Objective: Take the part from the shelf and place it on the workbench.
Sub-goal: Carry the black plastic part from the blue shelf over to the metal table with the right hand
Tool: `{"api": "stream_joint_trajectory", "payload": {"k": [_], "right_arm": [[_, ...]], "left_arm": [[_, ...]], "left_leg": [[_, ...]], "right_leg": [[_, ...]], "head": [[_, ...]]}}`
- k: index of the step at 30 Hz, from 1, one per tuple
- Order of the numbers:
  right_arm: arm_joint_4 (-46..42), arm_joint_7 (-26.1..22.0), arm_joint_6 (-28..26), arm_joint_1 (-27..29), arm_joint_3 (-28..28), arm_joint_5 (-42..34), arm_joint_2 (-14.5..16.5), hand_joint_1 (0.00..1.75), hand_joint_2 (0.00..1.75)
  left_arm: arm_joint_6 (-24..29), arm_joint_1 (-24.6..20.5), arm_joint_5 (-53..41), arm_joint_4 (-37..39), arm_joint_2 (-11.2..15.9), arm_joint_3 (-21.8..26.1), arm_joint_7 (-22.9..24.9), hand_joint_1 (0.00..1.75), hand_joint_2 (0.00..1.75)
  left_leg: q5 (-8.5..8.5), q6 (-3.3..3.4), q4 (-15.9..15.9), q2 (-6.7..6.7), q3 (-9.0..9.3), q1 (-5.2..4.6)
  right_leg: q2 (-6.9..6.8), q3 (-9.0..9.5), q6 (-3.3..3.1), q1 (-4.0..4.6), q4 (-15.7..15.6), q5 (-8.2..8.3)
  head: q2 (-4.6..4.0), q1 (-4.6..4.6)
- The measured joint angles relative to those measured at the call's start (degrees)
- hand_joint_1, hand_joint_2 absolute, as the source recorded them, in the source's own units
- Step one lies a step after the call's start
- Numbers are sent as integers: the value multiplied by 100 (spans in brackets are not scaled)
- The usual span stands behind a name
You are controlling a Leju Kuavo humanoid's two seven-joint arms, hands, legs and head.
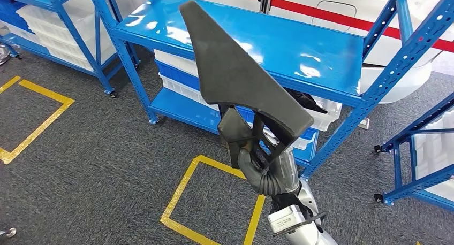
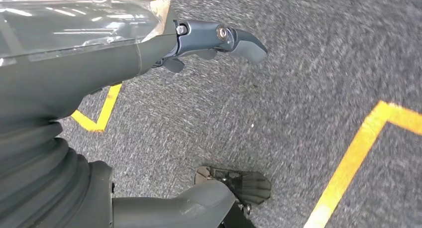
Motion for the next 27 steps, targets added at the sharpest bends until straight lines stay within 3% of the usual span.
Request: {"api": "stream_joint_trajectory", "payload": {"k": [1,2,3,5,6,8,9,11,13,15,17,18,20,22,23,25,27], "right_arm": [[1,4,-1,21,1,-1,-2,175,175],[1,10,-2,37,1,-1,-3,175,175],[0,18,-5,46,2,-2,-3,175,175],[-2,33,-15,56,1,-4,-2,175,175],[-7,37,-24,71,-1,-8,-1,175,175],[-21,38,-50,141,-10,-23,-4,175,175],[-32,32,-66,181,-15,-32,-5,175,175],[-52,6,-101,250,-22,-53,-8,175,175],[-87,-30,-146,361,-40,-75,-17,175,175],[-126,-48,-193,509,-66,-84,-46,175,175],[-166,-54,-221,650,-86,-68,-79,175,175],[-197,-63,-226,718,-95,-55,-94,175,175],[-276,-105,-227,829,-111,-36,-121,175,175],[-353,-166,-223,907,-135,-45,-140,175,175],[-380,-193,-221,939,-146,-55,-146,175,175],[-422,-232,-217,1003,-160,-50,-144,175,175],[-489,-246,-202,1089,-177,51,-118,175,175]], "left_arm": [[-21,3,-5,0,1,-1,-1,0,175],[-43,8,-14,0,1,-2,-1,0,175],[-67,14,-28,1,1,-3,-1,0,175],[-126,17,-62,2,1,-6,-1,0,175],[-157,14,-79,2,1,-8,0,0,175],[-224,20,-102,2,1,-11,4,0,175],[-255,32,-110,2,1,-12,10,0,175],[-306,64,-142,2,-1,-16,42,0,175],[-356,76,-235,6,-13,-47,109,0,175],[-404,77,-372,13,-31,-117,182,0,175],[-423,86,-473,18,-41,-200,187,0,175],[-426,91,-491,19,-42,-238,150,0,175],[-427,93,-467,20,-35,-283,3,0,175],[-428,73,-408,19,-22,-300,-155,0,175],[-429,64,-381,18,-16,-304,-212,0,175],[-431,54,-342,17,-3,-308,-255,0,175],[-440,50,-314,17,6,-310,-199,0,175]], "left_leg": [[9,6,1,-60,-14,-3],[17,5,5,-123,-22,-4],[25,-2,12,-187,-26,-4],[31,-36,65,-310,-53,-15],[28,-62,105,-367,-85,-25],[37,-137,161,-460,-151,-23],[54,-176,158,-503,-173,-6],[6,-239,233,-430,-233,16],[-294,-284,689,-192,-437,24],[-688,-326,1458,-36,-772,38],[-789,-342,1850,-1,-928,51],[-689,-337,1725,12,-847,53],[-349,-298,986,131,-430,46],[-159,-244,351,281,-99,1],[-145,-218,229,314,-49,-26],[-124,-153,168,225,-52,-62],[-63,-61,83,130,-17,-58]], "right_leg": [[20,-136,19,-6,237,-36],[30,-169,64,-15,262,19],[44,-91,126,-31,64,157],[176,226,239,-83,-680,499],[258,338,252,-106,-973,613],[342,395,208,-97,-1196,686],[307,397,158,-86,-1194,703],[221,416,61,-96,-1215,751],[118,417,-9,-108,-1232,791],[-1,398,-32,-73,-1230,799],[-122,388,-33,-51,-1229,797],[-176,389,-33,-47,-1229,795],[-262,394,-33,-40,-1230,791],[-326,386,-8,0,-1224,780],[-361,381,8,17,-1226,776],[-445,382,65,31,-1243,771],[-354,333,96,21,-1106,665]], "head": [[0,0],[0,1],[-1,2],[-1,5],[0,-3],[1,-24],[1,-34],[0,-42],[-1,-72],[-1,-92],[-1,-93],[-1,-92],[-1,-94],[-1,-86],[0,-80],[1,-65],[1,-60]]}}
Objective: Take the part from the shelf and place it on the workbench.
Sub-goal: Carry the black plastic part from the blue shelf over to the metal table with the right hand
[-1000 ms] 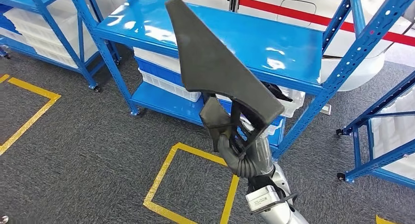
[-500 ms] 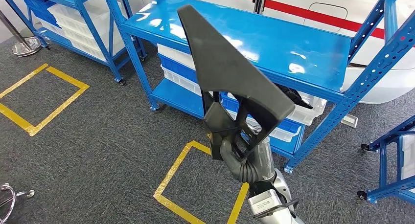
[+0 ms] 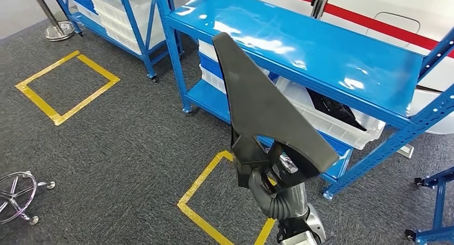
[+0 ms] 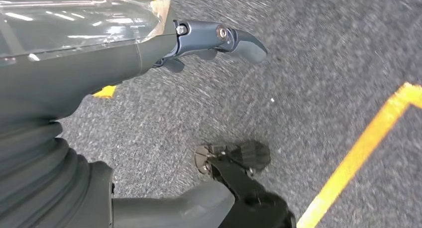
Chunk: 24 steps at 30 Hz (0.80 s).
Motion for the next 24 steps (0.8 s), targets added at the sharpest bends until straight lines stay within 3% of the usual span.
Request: {"api": "stream_joint_trajectory", "payload": {"k": [1,3,5,6,8,9,11,13,14,16,18,20,21,22,24], "right_arm": [[-52,10,18,65,-13,88,22,175,175],[-150,49,73,229,-35,283,64,175,175],[-210,85,126,402,-52,439,92,175,175],[-233,92,143,474,-58,497,108,175,175],[-281,92,183,585,-65,587,158,175,175],[-303,86,196,633,-66,617,186,175,175],[-332,69,210,737,-67,653,243,175,175],[-341,42,222,815,-68,654,287,175,175],[-341,27,232,831,-69,647,306,175,175],[-342,5,254,859,-70,630,342,175,175],[-342,-3,273,903,-70,624,363,175,175],[-341,-14,284,929,-70,601,364,175,175],[-337,-30,287,931,-70,573,364,175,175],[-329,-57,288,925,-66,525,365,175,175],[-292,-121,274,895,-34,396,365,175,175]], "left_arm": [[-10,-7,3,-1,2,-1,59,0,175],[-33,-19,-34,-2,5,-1,194,0,175],[-50,-19,-86,-2,7,-6,296,0,175],[-56,-17,-105,-2,8,-10,325,0,175],[-59,-15,-132,-2,8,-20,342,0,175],[-56,-17,-142,-3,12,-23,341,0,175],[-32,-18,-149,-8,33,-24,329,0,175],[11,-9,-146,-14,62,-23,324,0,175],[34,-3,-145,-15,76,-22,327,0,175],[64,1,-146,-17,97,-22,333,0,175],[69,-4,-148,-17,99,-24,335,0,175],[95,-6,-155,-17,98,-25,340,0,175],[136,-5,-159,-17,98,-25,347,0,175],[201,-5,-162,-17,97,-25,363,0,175],[354,-9,-162,-17,98,-25,431,0,175]], "left_leg": [[31,43,-40,-50,17,11],[56,87,-54,-165,3,13],[63,93,-50,-301,-12,7],[65,92,-46,-372,-13,6],[65,76,-19,-508,-16,7],[55,54,19,-571,-29,-6],[31,-6,77,-662,-68,-20],[33,-74,84,-731,-103,1],[16,-103,107,-710,-125,16],[-182,-160,408,-496,-263,31],[-562,-217,1107,-236,-587,45],[-756,-250,1694,-149,-876,71],[-699,-254,1713,-130,-888,79],[-546,-248,1497,-107,-779,84],[-196,-209,716,82,-370,61]], "right_leg": [[112,-103,-18,-1,235,-135],[327,-449,-83,-22,991,-484],[385,-705,-67,-29,1513,-643],[397,-683,-23,-31,1462,-581],[503,-338,86,-57,752,-257],[588,-162,109,-69,363,-105],[687,3,71,-79,-42,39],[610,23,-28,-65,-69,66],[568,40,-69,-66,-78,80],[468,57,-143,-89,-96,109],[356,61,-180,-65,-96,102],[229,61,-198,-38,-94,88],[168,65,-207,-31,-94,79],[112,75,-210,-27,-94,69],[23,104,-199,-10,-94,40]], "head": [[0,13],[0,36],[-1,47],[0,49],[-1,51],[0,50],[-1,45],[-1,42],[-1,41],[-1,11],[-1,-20],[0,-22],[0,-22],[0,-22],[-1,-22]]}}
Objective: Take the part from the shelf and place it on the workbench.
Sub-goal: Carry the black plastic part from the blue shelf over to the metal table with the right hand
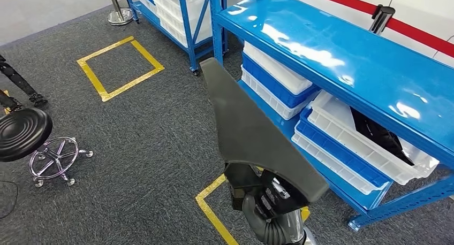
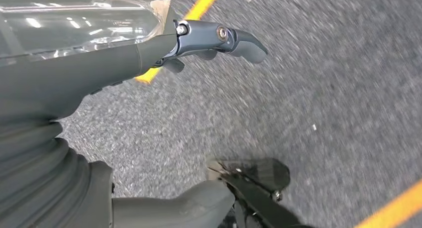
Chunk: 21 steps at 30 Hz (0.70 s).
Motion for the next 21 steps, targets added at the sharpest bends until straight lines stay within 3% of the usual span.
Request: {"api": "stream_joint_trajectory", "payload": {"k": [2,3,5,7,9,11,12,13,15,16,18,20,21], "right_arm": [[83,-54,-44,-52,57,-140,4,175,175],[142,-73,-70,-85,89,-198,9,175,175],[252,-93,-120,-168,144,-271,27,175,175],[326,-102,-181,-270,195,-325,35,175,175],[382,-103,-252,-351,237,-385,26,175,175],[436,-95,-297,-404,271,-434,8,175,175],[463,-88,-307,-440,289,-454,-2,175,175],[487,-80,-313,-486,310,-472,-8,175,175],[528,-49,-323,-599,359,-498,-8,175,175],[544,-22,-328,-653,389,-501,-1,175,175],[563,45,-334,-730,445,-492,25,175,175],[572,113,-323,-794,485,-481,69,175,175],[574,140,-308,-829,493,-480,95,175,175]], "left_arm": [[106,-14,2,-1,5,0,113,0,175],[130,-20,6,-2,10,1,164,0,175],[138,-20,31,-2,19,2,198,0,175],[128,-22,67,-3,20,2,103,0,175],[117,-39,102,-5,18,2,-53,0,175],[103,-46,134,-7,19,3,-174,0,175],[93,-41,145,-7,19,4,-228,0,175],[83,-35,155,-7,17,4,-284,0,175],[76,-30,166,-7,9,4,-378,0,175],[81,-30,168,-7,4,4,-391,0,175],[104,-23,170,-7,1,5,-338,0,175],[124,1,175,-7,2,10,-239,0,175],[131,12,178,-7,1,13,-202,0,175]], "left_leg": [[140,68,-492,155,246,-57],[128,99,-550,162,262,-89],[161,169,-610,36,274,-93],[222,252,-711,-77,333,-66],[256,301,-755,-206,353,-53],[260,309,-752,-362,344,-55],[260,308,-748,-439,343,-55],[261,305,-742,-517,348,-52],[251,280,-707,-661,346,-47],[236,252,-669,-728,330,-55],[223,183,-616,-819,277,-61],[233,122,-603,-866,236,-37],[212,95,-569,-796,215,-30]], "right_leg": [[-74,16,39,32,-1,-30],[-116,21,57,45,-7,-38],[-188,37,103,54,-14,-63],[-26,-40,117,50,200,-195],[250,-359,69,28,869,-496],[353,-719,66,9,1543,-717],[366,-779,105,-2,1623,-698],[379,-722,164,-15,1463,-581],[498,-406,287,-71,716,-224],[568,-274,308,-96,386,-83],[642,-163,273,-103,115,32],[559,-152,196,-85,112,67],[519,-151,166,-89,104,82]], "head": [[0,7],[0,12],[1,15],[1,25],[0,53],[0,73],[0,74],[1,77],[0,84],[0,85],[0,77],[1,65],[1,61]]}}
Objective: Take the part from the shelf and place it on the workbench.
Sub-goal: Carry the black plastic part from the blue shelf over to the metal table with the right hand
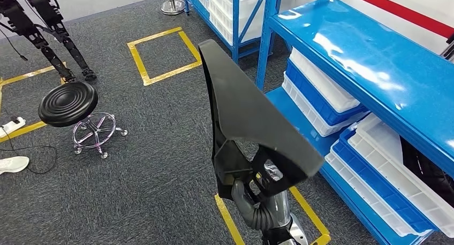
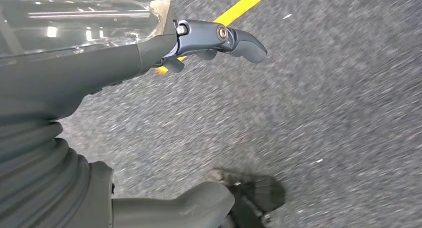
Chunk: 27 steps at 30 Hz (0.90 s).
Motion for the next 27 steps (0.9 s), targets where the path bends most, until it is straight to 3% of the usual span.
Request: {"api": "stream_joint_trajectory", "payload": {"k": [1,3,5,6,7,8,10,12,14,15,16,17,19,21,22,23,25,27], "right_arm": [[1,20,18,-33,8,2,27,175,175],[2,42,56,-65,14,12,69,175,175],[7,61,96,-70,19,31,86,175,175],[9,70,113,-69,20,39,88,175,175],[10,75,125,-70,22,46,91,175,175],[10,79,129,-71,24,48,93,175,175],[10,81,129,-76,25,49,102,175,175],[10,83,129,-79,24,50,119,175,175],[9,83,130,-82,23,51,132,175,175],[9,84,130,-86,23,51,137,175,175],[9,83,129,-90,22,51,139,175,175],[9,83,129,-95,22,51,138,175,175],[16,85,128,-88,21,51,126,175,175],[24,118,143,-88,10,50,107,175,175],[25,148,162,-101,-3,50,98,175,175],[25,181,188,-118,-17,49,92,175,175],[24,222,230,-149,-44,50,86,175,175],[20,237,246,-164,-56,56,84,175,175]], "left_arm": [[4,5,3,0,-4,3,24,0,175],[17,-5,5,0,-16,4,36,0,175],[37,-13,5,1,-26,4,40,0,175],[45,-12,5,2,-29,4,43,0,175],[50,-9,5,2,-32,5,47,0,175],[51,-8,4,1,-32,5,52,0,175],[48,-12,-1,0,-32,5,62,0,175],[41,-23,-10,0,-33,4,71,0,175],[31,-25,-18,0,-32,4,76,0,175],[26,-21,-21,0,-31,4,77,0,175],[23,-20,-21,0,-31,4,77,0,175],[15,-22,-21,0,-31,4,75,0,175],[-47,-36,-20,0,-30,4,34,0,175],[-197,-43,-19,0,-8,4,-32,0,175],[-279,-42,-20,0,9,4,-53,0,175],[-344,-43,-20,0,22,4,-60,0,175],[-408,-44,-21,-3,44,4,-61,0,175],[-421,-43,-21,-8,71,4,-63,0,175]], "left_leg": [[-72,-28,112,131,-51,3],[-380,-77,678,447,-310,9],[-687,-110,1419,562,-676,32],[-722,-114,1607,575,-777,38],[-648,-110,1577,587,-768,39],[-484,-94,1318,617,-638,38],[-151,-40,514,822,-215,1],[-51,22,72,973,1,-60],[-57,74,19,888,-3,-100],[-33,102,-24,830,24,-92],[-4,137,-75,766,58,-77],[26,168,-125,704,93,-59],[51,200,-163,575,116,-37],[51,204,-160,419,112,-37],[51,202,-156,338,114,-35],[49,197,-147,258,119,-30],[26,158,-98,109,117,-22],[-3,90,-35,1,76,-26]], "right_leg": [[-49,5,-32,-7,-10,10],[-163,13,-92,10,-19,6],[-301,11,-134,47,-18,-10],[-367,11,-143,59,-18,-17],[-430,15,-151,68,-18,-24],[-489,22,-158,74,-18,-31],[-587,40,-161,103,-16,-51],[-666,43,-138,135,-15,-71],[-761,62,-101,143,-35,-85],[-748,63,-78,141,-18,-105],[-653,40,-64,138,62,-153],[-517,-38,-60,137,250,-244],[-238,-375,-93,123,935,-527],[-175,-701,-83,106,1519,-701],[-163,-737,-44,95,1544,-663],[-143,-654,15,78,1332,-530],[6,-321,123,21,574,-190],[121,-118,117,-12,111,-8]], "head": [[-1,-14],[-2,-42],[-1,-53],[-1,-54],[-1,-54],[-2,-54],[-1,-54],[-1,-48],[-1,-43],[-2,-43],[-2,-37],[-2,-31],[-2,-9],[-2,3],[-2,3],[-2,2],[0,4],[1,2]]}}
